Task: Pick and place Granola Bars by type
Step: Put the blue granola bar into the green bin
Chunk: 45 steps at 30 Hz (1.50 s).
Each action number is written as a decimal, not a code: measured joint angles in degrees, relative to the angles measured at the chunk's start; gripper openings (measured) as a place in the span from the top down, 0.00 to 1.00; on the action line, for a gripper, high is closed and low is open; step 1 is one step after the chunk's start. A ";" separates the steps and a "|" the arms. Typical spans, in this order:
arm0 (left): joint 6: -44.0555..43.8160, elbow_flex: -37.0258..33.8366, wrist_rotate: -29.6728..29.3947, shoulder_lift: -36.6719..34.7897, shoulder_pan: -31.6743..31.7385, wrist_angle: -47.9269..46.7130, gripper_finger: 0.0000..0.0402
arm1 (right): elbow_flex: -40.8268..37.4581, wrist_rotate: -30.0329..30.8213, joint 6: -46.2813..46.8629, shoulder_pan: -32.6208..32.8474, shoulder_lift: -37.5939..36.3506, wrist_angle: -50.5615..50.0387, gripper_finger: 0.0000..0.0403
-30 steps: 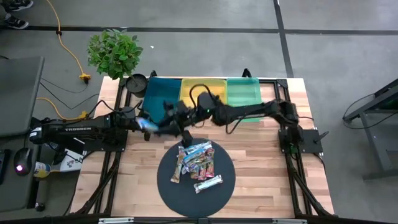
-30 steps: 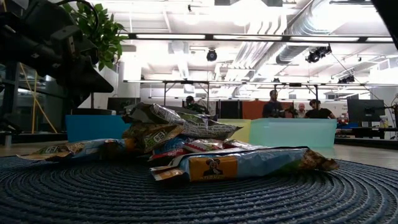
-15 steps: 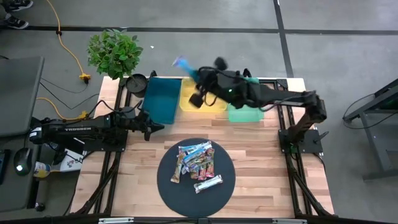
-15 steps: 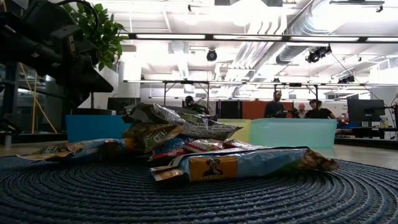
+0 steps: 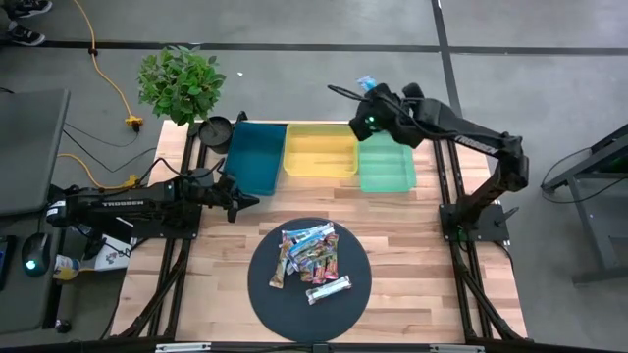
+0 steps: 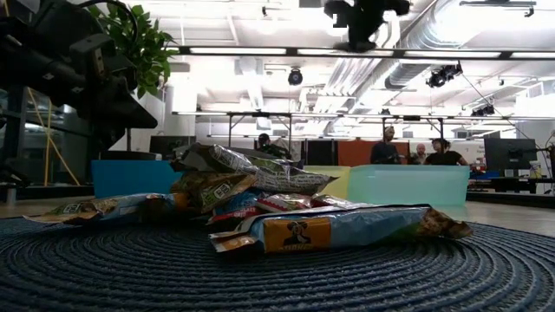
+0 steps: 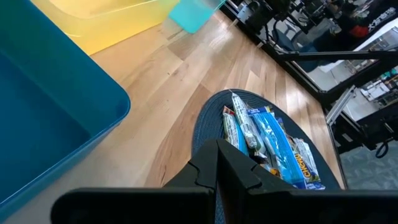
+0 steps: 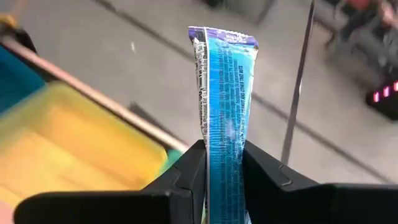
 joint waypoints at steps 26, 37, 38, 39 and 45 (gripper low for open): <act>0.13 0.00 7.12 0.00 0.01 -0.01 1.00 | -39.91 -30.22 5.85 -14.27 -0.12 21.30 0.81; 0.47 0.00 7.19 0.00 0.01 -0.04 1.00 | -45.91 -32.88 -0.15 -16.02 -0.12 24.49 0.80; 0.46 0.00 7.30 0.00 0.01 -0.04 1.00 | -46.19 -33.42 -1.05 -16.33 -0.12 24.54 0.79; 0.46 0.00 7.38 0.00 0.02 -0.04 1.00 | -46.41 -34.07 -1.86 -16.61 -0.12 24.87 0.78; 0.46 0.00 7.49 0.00 0.00 -0.04 1.00 | -46.86 -35.38 -5.10 -17.77 -0.12 27.25 0.71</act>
